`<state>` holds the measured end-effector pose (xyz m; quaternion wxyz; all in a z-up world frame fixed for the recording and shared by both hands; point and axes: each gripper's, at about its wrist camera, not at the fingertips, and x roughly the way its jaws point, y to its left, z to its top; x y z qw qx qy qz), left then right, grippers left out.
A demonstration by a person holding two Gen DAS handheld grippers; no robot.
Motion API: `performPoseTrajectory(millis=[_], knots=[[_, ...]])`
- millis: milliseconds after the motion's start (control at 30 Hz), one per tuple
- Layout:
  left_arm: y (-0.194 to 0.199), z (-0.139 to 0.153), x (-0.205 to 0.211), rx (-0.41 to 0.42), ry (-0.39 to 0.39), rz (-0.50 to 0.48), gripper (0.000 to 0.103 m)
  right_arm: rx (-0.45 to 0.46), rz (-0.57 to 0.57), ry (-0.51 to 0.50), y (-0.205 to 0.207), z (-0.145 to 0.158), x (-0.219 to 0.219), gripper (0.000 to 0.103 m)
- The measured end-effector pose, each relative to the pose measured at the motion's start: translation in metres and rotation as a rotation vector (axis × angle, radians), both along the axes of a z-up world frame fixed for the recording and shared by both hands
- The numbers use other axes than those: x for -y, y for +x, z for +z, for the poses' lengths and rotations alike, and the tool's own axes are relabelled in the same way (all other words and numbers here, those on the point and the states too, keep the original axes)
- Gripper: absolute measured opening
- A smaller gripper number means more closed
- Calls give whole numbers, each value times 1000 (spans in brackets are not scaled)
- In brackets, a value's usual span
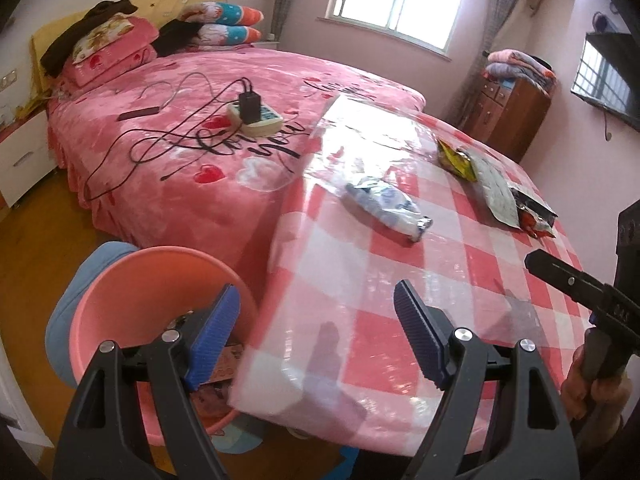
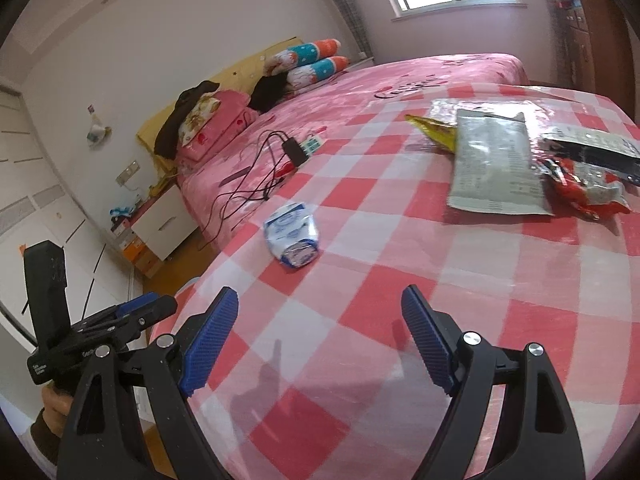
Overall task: Collect trash
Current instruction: 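Move both tools back over the table toward the remaining packets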
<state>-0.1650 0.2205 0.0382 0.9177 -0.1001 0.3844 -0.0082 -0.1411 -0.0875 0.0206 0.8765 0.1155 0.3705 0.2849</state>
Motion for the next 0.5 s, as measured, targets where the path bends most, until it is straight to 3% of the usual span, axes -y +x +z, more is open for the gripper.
performPoseTrajectory(millis=[500], knots=[[46,14,89,2,24,-184,80,-10,-163,7,19,4,76,83]])
